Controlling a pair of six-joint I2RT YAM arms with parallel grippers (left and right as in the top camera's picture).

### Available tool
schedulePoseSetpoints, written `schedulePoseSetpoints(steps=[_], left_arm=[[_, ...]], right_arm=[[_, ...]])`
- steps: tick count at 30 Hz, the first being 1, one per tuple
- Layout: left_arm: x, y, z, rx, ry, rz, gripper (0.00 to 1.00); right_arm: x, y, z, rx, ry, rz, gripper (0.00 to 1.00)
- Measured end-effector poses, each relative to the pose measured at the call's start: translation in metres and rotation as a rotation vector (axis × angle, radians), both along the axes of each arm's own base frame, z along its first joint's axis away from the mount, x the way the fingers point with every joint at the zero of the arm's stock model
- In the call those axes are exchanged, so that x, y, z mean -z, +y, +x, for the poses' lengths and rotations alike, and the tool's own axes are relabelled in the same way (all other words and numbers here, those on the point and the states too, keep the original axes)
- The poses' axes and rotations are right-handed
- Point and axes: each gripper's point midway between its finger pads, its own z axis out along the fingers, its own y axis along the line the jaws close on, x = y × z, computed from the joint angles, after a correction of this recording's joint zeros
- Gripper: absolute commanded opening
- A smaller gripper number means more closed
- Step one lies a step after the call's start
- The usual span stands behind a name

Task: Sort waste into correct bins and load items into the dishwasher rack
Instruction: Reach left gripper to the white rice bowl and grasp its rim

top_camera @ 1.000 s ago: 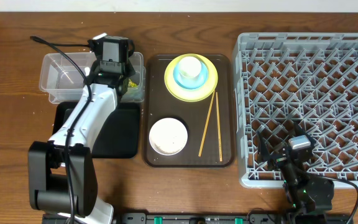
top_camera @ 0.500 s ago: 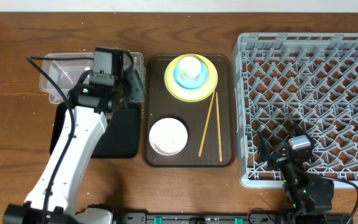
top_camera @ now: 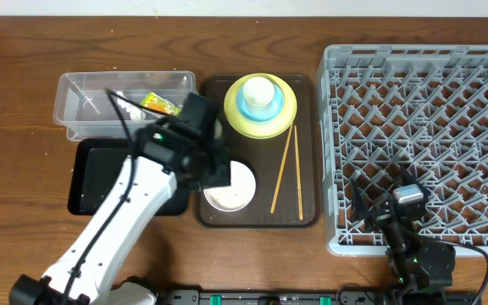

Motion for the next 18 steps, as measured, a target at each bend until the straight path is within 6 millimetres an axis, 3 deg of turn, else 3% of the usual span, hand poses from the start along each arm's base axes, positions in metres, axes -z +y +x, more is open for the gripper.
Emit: schedulePoseSetpoints(steps=[11,18], left_arm=[[-0.004,-0.066,-0.033,0.246,-0.059,-0.043,0.47],[0.004,-0.080,-0.043,0.291,-0.090,0.026,0.48]], right_arm=[[0.000,0.000,0.000,0.000,0.000,0.000,0.99],[0.000,0.000,0.000,0.000,0.000,0.000,0.99]])
